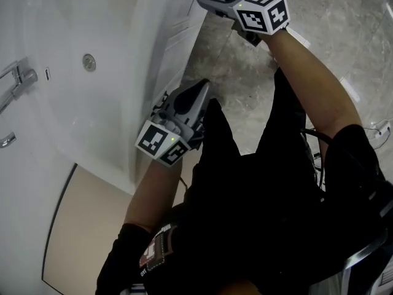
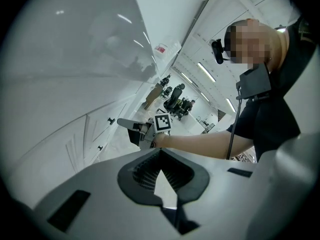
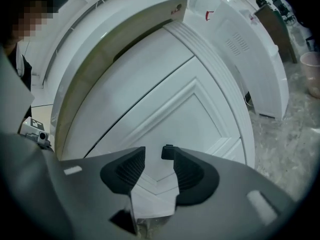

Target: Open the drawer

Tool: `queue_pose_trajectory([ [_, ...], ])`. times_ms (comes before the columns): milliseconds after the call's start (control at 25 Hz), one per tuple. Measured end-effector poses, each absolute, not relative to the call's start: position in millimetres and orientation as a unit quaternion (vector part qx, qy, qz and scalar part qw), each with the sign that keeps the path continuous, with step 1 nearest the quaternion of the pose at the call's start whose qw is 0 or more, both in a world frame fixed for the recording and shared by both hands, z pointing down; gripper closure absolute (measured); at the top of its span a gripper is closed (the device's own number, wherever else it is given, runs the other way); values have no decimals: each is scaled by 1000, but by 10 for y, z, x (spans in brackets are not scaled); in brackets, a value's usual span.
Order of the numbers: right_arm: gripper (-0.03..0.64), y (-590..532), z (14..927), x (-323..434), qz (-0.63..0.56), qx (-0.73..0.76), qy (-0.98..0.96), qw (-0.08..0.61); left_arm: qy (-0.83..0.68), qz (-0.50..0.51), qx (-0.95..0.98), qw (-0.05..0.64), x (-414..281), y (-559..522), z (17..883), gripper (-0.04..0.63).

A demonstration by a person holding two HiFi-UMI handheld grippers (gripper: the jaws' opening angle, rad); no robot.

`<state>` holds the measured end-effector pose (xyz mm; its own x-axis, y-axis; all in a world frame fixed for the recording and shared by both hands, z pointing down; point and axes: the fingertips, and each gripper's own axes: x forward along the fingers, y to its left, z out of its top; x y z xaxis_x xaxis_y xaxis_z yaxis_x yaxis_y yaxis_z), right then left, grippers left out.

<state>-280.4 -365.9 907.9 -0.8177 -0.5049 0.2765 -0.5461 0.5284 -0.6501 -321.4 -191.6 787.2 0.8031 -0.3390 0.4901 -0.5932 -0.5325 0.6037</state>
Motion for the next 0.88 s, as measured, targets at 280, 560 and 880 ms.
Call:
queue_pose_trajectory([
  [280, 448, -3715, 9213, -2811, 404, 317, -858, -22, -262, 188, 858, 400, -3222, -1787, 8028, 595],
  [560, 448, -3810, 9253, -2851, 413, 320, -851, -43, -259, 206, 858, 393, -3178, -1784, 8061, 595],
  [880, 449, -3864, 9302, -2946, 421, 315, -850, -41, -262, 210, 855, 396, -3170, -1759, 8104, 595],
])
